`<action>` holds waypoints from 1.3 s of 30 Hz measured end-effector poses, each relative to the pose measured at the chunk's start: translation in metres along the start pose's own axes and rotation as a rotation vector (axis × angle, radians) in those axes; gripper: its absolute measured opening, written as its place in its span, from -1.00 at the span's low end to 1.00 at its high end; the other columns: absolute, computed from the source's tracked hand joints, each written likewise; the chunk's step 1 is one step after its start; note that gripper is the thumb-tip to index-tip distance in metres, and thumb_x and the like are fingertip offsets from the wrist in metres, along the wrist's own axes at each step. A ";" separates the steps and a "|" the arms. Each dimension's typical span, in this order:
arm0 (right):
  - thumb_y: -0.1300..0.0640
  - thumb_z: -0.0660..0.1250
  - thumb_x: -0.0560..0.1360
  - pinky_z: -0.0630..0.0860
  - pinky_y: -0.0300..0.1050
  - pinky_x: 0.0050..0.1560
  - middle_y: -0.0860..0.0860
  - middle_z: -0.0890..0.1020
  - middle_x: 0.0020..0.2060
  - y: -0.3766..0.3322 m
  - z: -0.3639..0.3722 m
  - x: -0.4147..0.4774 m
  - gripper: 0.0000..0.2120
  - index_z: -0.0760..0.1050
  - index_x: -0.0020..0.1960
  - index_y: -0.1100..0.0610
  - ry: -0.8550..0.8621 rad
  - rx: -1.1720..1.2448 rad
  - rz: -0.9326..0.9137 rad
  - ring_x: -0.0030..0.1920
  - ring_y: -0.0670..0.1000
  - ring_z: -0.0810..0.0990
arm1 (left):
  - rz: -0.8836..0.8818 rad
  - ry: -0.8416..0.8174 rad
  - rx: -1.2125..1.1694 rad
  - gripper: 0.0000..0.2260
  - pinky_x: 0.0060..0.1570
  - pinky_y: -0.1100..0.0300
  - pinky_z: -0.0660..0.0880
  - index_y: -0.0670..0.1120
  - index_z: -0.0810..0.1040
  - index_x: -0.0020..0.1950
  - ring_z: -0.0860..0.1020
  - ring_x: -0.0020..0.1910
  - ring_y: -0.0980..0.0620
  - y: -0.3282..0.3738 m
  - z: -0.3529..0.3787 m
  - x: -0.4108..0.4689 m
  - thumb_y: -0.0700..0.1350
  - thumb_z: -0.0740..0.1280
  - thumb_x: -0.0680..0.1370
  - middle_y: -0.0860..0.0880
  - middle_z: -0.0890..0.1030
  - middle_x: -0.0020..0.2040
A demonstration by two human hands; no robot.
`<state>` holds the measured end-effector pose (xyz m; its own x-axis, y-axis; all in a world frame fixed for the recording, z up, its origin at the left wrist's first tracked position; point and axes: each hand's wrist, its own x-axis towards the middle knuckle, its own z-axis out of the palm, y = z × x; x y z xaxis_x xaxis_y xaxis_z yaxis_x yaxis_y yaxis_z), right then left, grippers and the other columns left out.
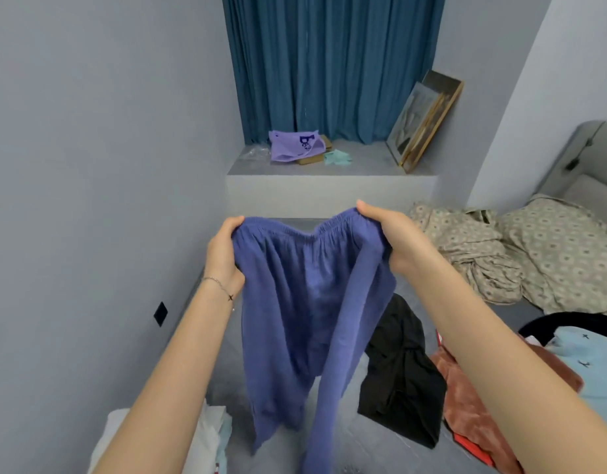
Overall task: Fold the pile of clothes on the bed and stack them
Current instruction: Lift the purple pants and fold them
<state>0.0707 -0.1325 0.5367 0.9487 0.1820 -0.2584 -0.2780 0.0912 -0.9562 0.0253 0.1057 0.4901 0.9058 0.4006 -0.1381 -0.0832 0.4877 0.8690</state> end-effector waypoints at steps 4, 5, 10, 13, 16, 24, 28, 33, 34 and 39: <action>0.05 0.30 0.57 0.57 -0.10 -0.07 0.11 0.66 -0.15 0.012 0.007 0.007 -0.73 0.56 0.07 0.26 -0.099 0.125 0.118 -0.15 0.05 0.63 | -0.041 0.070 0.077 -0.87 -0.06 0.14 0.51 -0.15 0.59 -0.12 0.58 -0.12 -0.03 -0.010 0.005 0.005 -0.10 0.33 0.52 -0.09 0.62 -0.13; 0.07 0.27 0.59 0.56 -0.10 -0.11 0.13 0.65 -0.14 0.014 0.006 0.009 -0.73 0.54 0.10 0.28 -0.109 0.163 0.125 -0.15 0.06 0.63 | -0.040 0.106 0.097 -0.88 -0.09 0.15 0.51 -0.15 0.58 -0.13 0.58 -0.16 -0.02 -0.013 0.004 0.007 -0.11 0.33 0.53 -0.09 0.62 -0.15; 0.07 0.20 0.62 0.53 -0.03 -0.15 0.16 0.66 -0.30 0.029 -0.009 0.025 -0.71 0.52 -0.06 0.29 -0.051 0.274 0.266 -0.22 0.11 0.63 | -0.221 0.158 0.184 -0.86 -0.17 0.14 0.50 -0.15 0.56 -0.15 0.56 -0.21 -0.03 -0.030 -0.027 0.027 -0.12 0.29 0.54 -0.11 0.59 -0.15; 0.09 0.23 0.61 0.53 -0.10 -0.24 0.11 0.64 -0.34 0.044 -0.005 0.026 -0.74 0.52 -0.14 0.24 -0.001 0.124 0.336 -0.29 0.05 0.59 | -0.299 0.131 0.271 -0.85 -0.09 0.09 0.48 -0.14 0.58 -0.14 0.56 -0.16 -0.06 -0.047 -0.031 0.034 -0.07 0.32 0.49 -0.14 0.60 -0.07; 0.11 0.25 0.60 0.50 -0.10 -0.21 0.10 0.60 -0.25 0.052 0.006 0.023 -0.78 0.51 -0.14 0.23 -0.001 0.093 0.334 -0.25 0.05 0.56 | -0.233 0.078 0.269 -0.84 -0.03 0.08 0.47 -0.17 0.57 -0.10 0.55 -0.12 -0.06 -0.054 -0.009 0.020 -0.07 0.34 0.51 -0.15 0.60 -0.10; -0.16 0.28 0.53 0.50 -0.02 0.21 0.10 0.67 0.01 0.069 0.024 0.033 -0.55 0.59 0.13 0.22 -0.134 0.003 0.215 0.05 0.07 0.63 | 0.401 -0.243 0.932 -0.84 -0.23 0.22 0.40 -0.10 0.62 -0.11 0.43 -0.31 0.16 -0.082 0.035 -0.032 -0.06 0.30 0.58 0.01 0.58 -0.27; -0.05 0.32 0.54 0.50 -0.19 0.07 0.07 0.68 0.01 0.076 0.011 0.035 -0.60 0.59 0.14 0.27 -0.169 -0.013 0.134 -0.05 0.04 0.60 | 0.504 -0.551 1.090 -0.75 0.15 0.30 0.43 -0.06 0.56 0.25 0.49 0.16 0.19 -0.086 0.038 -0.040 -0.12 0.27 0.59 0.13 0.56 0.20; 0.25 0.28 0.56 0.48 -0.18 -0.09 0.12 0.64 -0.15 0.079 -0.009 0.033 -0.88 0.59 -0.09 0.19 -0.101 -0.101 0.028 -0.15 0.02 0.59 | 0.271 -0.455 0.772 -0.76 0.12 0.34 0.43 -0.10 0.62 0.14 0.53 0.14 0.23 -0.076 0.030 -0.029 -0.20 0.18 0.63 0.10 0.61 0.14; 0.26 0.27 0.56 0.50 -0.19 -0.09 0.10 0.65 -0.14 0.077 -0.013 0.031 -0.88 0.59 -0.07 0.17 -0.129 -0.118 0.024 -0.13 0.01 0.60 | 0.294 -0.365 0.757 -0.78 0.07 0.34 0.41 -0.09 0.62 0.11 0.54 0.10 0.23 -0.077 0.029 -0.026 -0.17 0.18 0.63 0.09 0.62 0.11; 0.25 0.24 0.57 0.51 -0.08 0.11 0.13 0.65 0.02 0.062 -0.025 0.016 -0.77 0.54 0.18 0.28 -0.395 -0.084 -0.008 0.03 0.04 0.61 | 0.008 -0.473 0.608 -0.65 0.34 0.21 0.28 0.02 0.39 0.39 0.37 0.36 0.20 -0.087 0.029 -0.004 0.08 0.15 0.64 0.12 0.44 0.37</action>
<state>0.0728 -0.1488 0.4697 0.8151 0.5458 -0.1941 -0.2425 0.0171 -0.9700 0.0413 0.0392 0.4285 0.9988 -0.0383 -0.0319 0.0287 -0.0809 0.9963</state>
